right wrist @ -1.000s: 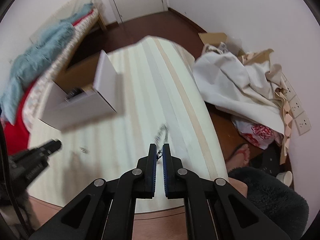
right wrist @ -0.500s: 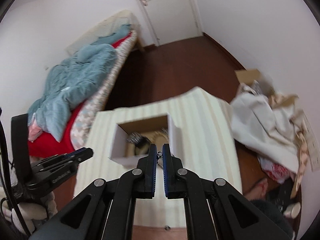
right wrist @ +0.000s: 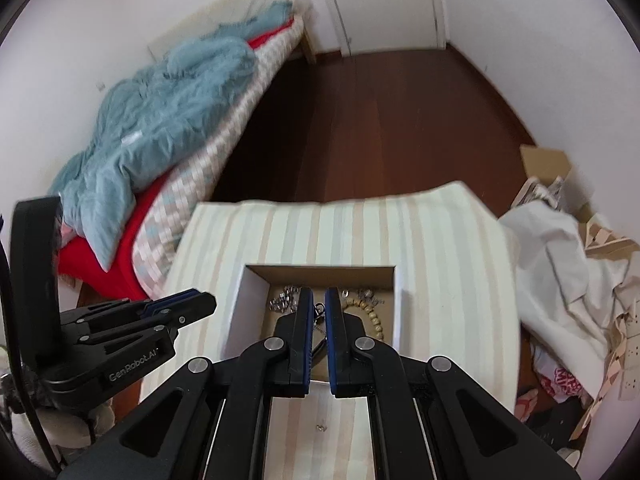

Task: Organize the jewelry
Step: 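Lower the necklace and ring into the white box and open both tools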

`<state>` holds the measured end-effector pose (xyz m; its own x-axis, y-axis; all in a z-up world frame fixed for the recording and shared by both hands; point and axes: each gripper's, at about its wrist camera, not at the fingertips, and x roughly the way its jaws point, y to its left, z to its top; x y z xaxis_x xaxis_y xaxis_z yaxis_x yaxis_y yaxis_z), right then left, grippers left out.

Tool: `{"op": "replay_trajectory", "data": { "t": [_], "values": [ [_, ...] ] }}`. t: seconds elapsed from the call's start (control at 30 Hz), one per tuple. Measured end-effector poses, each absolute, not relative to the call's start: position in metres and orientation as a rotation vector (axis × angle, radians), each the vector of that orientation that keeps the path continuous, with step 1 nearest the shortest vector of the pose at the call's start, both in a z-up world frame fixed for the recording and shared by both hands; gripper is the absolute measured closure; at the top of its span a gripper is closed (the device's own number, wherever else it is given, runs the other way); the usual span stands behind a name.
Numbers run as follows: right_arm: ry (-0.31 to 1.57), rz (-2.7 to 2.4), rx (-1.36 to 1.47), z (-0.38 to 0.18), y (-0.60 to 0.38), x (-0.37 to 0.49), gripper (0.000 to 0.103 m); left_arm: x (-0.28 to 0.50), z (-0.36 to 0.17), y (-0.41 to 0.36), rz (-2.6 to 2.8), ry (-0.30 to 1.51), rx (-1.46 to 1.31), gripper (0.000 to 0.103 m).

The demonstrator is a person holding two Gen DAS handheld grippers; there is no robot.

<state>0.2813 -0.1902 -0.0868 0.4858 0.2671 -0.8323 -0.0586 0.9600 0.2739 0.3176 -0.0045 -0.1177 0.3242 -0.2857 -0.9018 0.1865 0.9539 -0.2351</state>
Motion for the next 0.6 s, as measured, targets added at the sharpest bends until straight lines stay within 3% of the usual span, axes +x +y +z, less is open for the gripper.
{"op": "replay_trajectory", "data": {
  "t": [0.27,0.3,0.37,0.4,0.43,0.47,0.5,0.53,0.57,0.6],
  "values": [
    [1.212,0.247,0.258,-0.133,-0.193,0.305,0.096,0.333,-0.138,-0.006,-0.322,1.28,-0.181,0.09],
    [1.218,0.242,0.256,-0.135,-0.193,0.306,0.096,0.333,-0.138,-0.006,-0.316,1.279,-0.175,0.085],
    [1.236,0.219,0.235,-0.14,-0.195,0.308,0.096,0.334,-0.136,-0.006,-0.288,1.267,-0.143,0.064],
    [1.237,0.213,0.231,-0.14,-0.195,0.308,0.094,0.334,-0.135,-0.006,-0.272,1.258,-0.126,0.043],
    [1.235,0.189,0.211,-0.14,-0.196,0.308,0.081,0.333,-0.133,-0.005,-0.238,1.248,-0.098,0.024],
    [1.227,0.17,0.191,-0.139,-0.197,0.307,0.057,0.333,-0.131,-0.005,-0.207,1.235,-0.073,0.021],
    [1.217,0.158,0.182,-0.137,-0.198,0.305,0.045,0.332,-0.128,-0.004,-0.176,1.21,-0.043,0.021],
    [1.209,0.146,0.167,-0.135,-0.198,0.304,0.025,0.331,-0.127,-0.002,-0.151,1.197,-0.023,0.019],
    [1.202,0.133,0.149,-0.134,-0.198,0.303,0.016,0.331,-0.126,0.001,-0.12,1.187,-0.004,0.018],
    [1.195,0.097,0.112,-0.133,-0.198,0.3,0.015,0.329,-0.125,0.003,-0.089,1.176,0.016,0.014]
  ]
}}
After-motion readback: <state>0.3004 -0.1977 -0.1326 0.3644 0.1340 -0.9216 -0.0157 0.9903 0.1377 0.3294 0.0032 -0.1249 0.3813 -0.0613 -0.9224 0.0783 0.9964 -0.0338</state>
